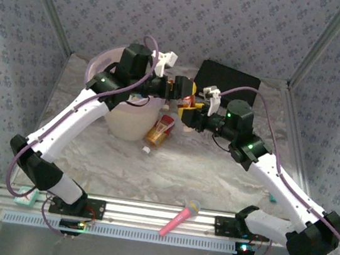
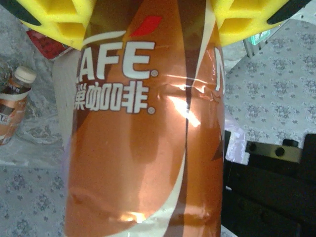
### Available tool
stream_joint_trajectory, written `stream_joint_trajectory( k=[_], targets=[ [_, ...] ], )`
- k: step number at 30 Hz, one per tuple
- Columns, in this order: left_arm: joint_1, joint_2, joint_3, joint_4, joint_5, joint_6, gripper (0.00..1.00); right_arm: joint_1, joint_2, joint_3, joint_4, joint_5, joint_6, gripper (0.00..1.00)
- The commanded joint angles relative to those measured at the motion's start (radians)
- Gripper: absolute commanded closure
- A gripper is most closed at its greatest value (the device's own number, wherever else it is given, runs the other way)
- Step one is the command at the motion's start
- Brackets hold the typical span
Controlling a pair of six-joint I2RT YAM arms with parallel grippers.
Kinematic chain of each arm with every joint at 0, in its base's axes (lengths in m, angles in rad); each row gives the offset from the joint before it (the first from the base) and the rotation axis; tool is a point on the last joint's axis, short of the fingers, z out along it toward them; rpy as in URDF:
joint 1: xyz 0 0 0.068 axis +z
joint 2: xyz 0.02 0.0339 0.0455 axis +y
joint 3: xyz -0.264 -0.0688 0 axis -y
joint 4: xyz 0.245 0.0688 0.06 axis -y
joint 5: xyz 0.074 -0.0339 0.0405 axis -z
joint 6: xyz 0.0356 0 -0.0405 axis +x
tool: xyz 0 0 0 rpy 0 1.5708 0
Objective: Put the plastic bottles in the bin
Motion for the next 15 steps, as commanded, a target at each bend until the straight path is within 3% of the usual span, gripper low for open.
stream_joint_trajectory(
  k=[1,12,15],
  targets=[
    [-0.003,0.002,0.024,0.021,-0.001,-0.009,0.1,0.011,-0.002,0.039,0.058,-0.006,-0.012,0.62],
    [-0.002,0.016,0.016,0.044,-0.015,-0.023,0.36,0.021,0.043,0.077,0.12,-0.031,-0.009,0.63],
    [0.003,0.024,0.029,0.044,-0.021,-0.022,0.38,0.026,0.062,0.097,0.115,-0.041,-0.011,0.63]
  ],
)
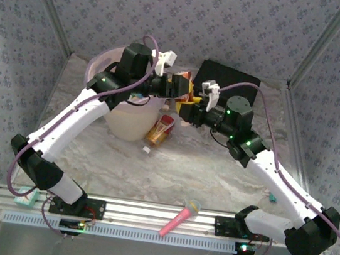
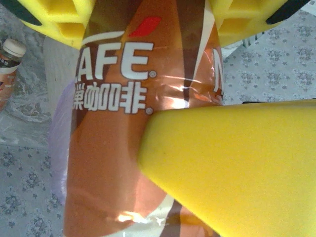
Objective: Put the plastic bottles in the bin
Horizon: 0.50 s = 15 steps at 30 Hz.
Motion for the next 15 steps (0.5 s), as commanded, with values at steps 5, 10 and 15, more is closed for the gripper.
stream_joint_trajectory(
  k=[5,10,15],
  targets=[
    [0.025,0.037,0.063,0.034,0.013,-0.014,0.41,0.017,0.045,0.094,0.03,-0.032,-0.023,0.56],
    [0.062,0.043,0.092,0.029,0.019,-0.016,0.45,0.015,0.069,0.15,-0.011,-0.04,-0.044,0.26],
    [0.155,0.042,0.133,-0.006,0.068,-0.018,0.47,-0.009,0.048,0.218,-0.123,-0.011,-0.078,0.14]
  ],
)
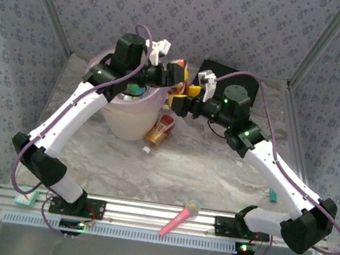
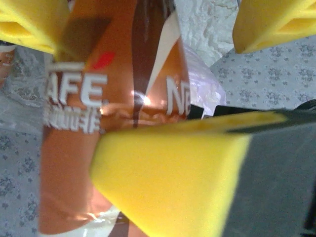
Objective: Put the plastic bottles in the bin
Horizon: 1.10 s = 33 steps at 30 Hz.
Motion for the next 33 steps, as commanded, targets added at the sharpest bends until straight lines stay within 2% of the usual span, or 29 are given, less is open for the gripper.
stream_joint_trajectory(
  k=[1,4,5,9,15,23,27,31,33],
  targets=[
    [0.084,0.003,0.058,-0.022,0.038,0.005,0.48,-0.022,-0.039,0.065,-0.072,-0.003,-0.042,0.14],
    [0.186,0.013,0.143,-0.132,0.087,0.064,0.5,-0.063,-0.065,0.067,-0.142,0.026,-0.055,0.14],
    [0.221,0.027,0.206,-0.225,0.103,0.107,0.51,-0.082,-0.069,0.066,-0.169,0.035,-0.059,0.14],
    [0.318,0.115,0.444,-0.54,0.029,0.316,0.57,-0.14,-0.09,0.026,-0.22,0.056,-0.052,0.14],
    [0.454,0.265,0.67,-0.812,-0.019,0.472,0.69,-0.18,-0.097,-0.029,-0.294,0.107,-0.071,0.15],
    [0.471,0.407,0.745,-0.914,-0.197,0.552,0.74,-0.213,-0.115,-0.075,-0.342,0.128,-0.092,0.15],
    [0.469,0.468,0.771,-0.933,-0.246,0.565,0.75,-0.223,-0.115,-0.075,-0.383,0.122,-0.107,0.15],
    [0.469,0.507,0.777,-0.955,-0.3,0.582,0.7,-0.227,-0.115,-0.081,-0.394,0.112,-0.107,0.15],
    [0.466,0.52,0.774,-0.96,-0.298,0.587,0.63,-0.229,-0.112,-0.083,-0.39,0.106,-0.102,0.15]
  ],
)
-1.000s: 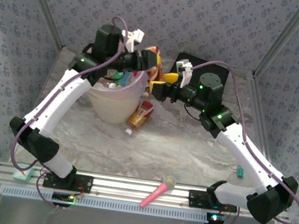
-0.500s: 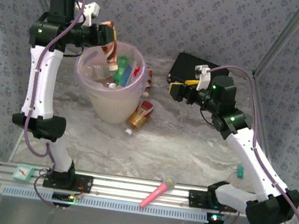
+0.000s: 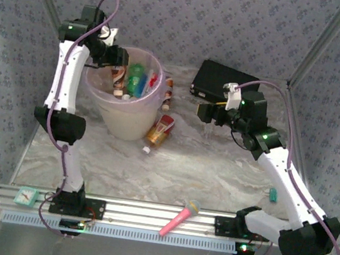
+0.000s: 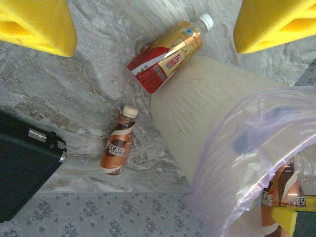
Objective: Put the plastic bottles in the bin
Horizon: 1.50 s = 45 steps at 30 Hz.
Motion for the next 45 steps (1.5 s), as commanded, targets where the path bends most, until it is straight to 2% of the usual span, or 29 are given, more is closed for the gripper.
stream_joint_trajectory(
  k=[1,3,6,11,14,18,21,26,31,34,39,45],
  targets=[
    [0.003,0.023,0.033,-0.059,-0.074,0.048,0.57,-0.008,-0.015,-0.009,-0.02,-0.009,-0.015,0.16],
    [-0.002,0.023,0.034,-0.057,-0.078,0.054,0.43,-0.008,-0.004,-0.008,-0.016,-0.012,-0.01,0.16],
    [-0.004,0.009,0.039,-0.043,-0.058,0.05,0.28,-0.006,0.012,-0.008,-0.011,-0.018,-0.004,0.16],
    [-0.008,-0.043,0.048,-0.015,-0.044,0.045,0.12,-0.005,0.028,-0.008,-0.008,-0.022,-0.001,0.16],
    [-0.022,-0.09,0.029,0.012,-0.124,0.029,0.1,-0.003,0.037,-0.005,-0.004,-0.021,0.0,0.16],
    [-0.042,-0.174,-0.086,0.111,-0.209,0.009,0.19,0.002,0.053,0.005,-0.012,-0.023,-0.004,0.16],
    [-0.058,-0.234,-0.198,0.212,-0.22,0.004,0.27,0.004,0.056,0.006,-0.022,-0.017,-0.009,0.16],
    [-0.061,-0.247,-0.295,0.353,-0.287,-0.029,0.39,0.01,0.065,0.008,-0.029,-0.018,-0.008,0.16],
    [-0.078,-0.283,-0.439,0.565,-0.29,-0.057,0.41,0.026,0.072,0.016,-0.041,-0.004,-0.012,0.16],
    [-0.085,-0.272,-0.471,0.599,-0.268,-0.081,0.47,0.036,0.081,0.024,-0.048,0.0,-0.011,0.16],
    [-0.115,-0.256,-0.481,0.52,-0.252,-0.068,0.55,0.059,0.094,0.026,-0.054,0.02,-0.018,0.16],
    [-0.136,-0.376,-0.687,0.555,-0.291,-0.078,0.6,0.075,0.11,0.025,-0.047,0.05,-0.012,0.17]
  ],
)
